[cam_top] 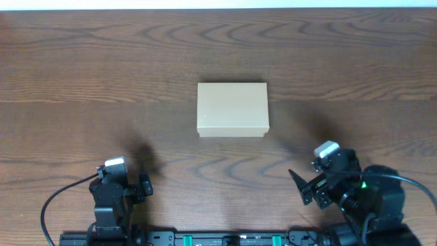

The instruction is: Pack container

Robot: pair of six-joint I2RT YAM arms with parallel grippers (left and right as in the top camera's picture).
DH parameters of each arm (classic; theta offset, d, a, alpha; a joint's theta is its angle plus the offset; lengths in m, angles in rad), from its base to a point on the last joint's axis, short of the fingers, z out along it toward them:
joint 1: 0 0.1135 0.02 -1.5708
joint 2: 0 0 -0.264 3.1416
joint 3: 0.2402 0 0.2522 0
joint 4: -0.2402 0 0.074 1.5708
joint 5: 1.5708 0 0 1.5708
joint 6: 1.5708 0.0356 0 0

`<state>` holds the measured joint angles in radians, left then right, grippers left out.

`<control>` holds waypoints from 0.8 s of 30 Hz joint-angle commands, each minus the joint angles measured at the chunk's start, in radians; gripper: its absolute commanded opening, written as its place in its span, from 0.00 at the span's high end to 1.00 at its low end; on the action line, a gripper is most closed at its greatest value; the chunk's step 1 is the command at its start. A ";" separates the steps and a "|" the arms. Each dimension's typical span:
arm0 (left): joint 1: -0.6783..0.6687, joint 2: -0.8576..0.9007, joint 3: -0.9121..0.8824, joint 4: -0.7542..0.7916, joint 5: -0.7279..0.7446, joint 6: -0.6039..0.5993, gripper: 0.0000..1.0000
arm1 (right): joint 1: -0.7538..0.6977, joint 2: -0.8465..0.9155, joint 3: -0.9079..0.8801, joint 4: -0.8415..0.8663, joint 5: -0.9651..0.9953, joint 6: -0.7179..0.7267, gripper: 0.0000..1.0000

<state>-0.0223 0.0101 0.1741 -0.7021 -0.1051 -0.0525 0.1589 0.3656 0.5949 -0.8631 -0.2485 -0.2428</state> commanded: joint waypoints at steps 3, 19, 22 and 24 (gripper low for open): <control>0.004 -0.006 -0.012 -0.003 -0.002 -0.008 0.05 | -0.010 -0.144 -0.153 0.048 0.208 0.158 0.01; 0.004 -0.006 -0.012 -0.003 -0.002 -0.007 0.04 | -0.054 -0.360 -0.430 0.104 0.238 0.333 0.01; 0.004 -0.006 -0.012 -0.003 -0.002 -0.008 0.05 | -0.054 -0.360 -0.430 0.104 0.237 0.333 0.01; 0.004 -0.006 -0.012 -0.003 -0.002 -0.008 0.05 | -0.054 -0.360 -0.430 0.104 0.237 0.333 0.01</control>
<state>-0.0223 0.0101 0.1741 -0.7025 -0.1051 -0.0525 0.1123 0.0162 0.1757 -0.7605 -0.0242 0.0525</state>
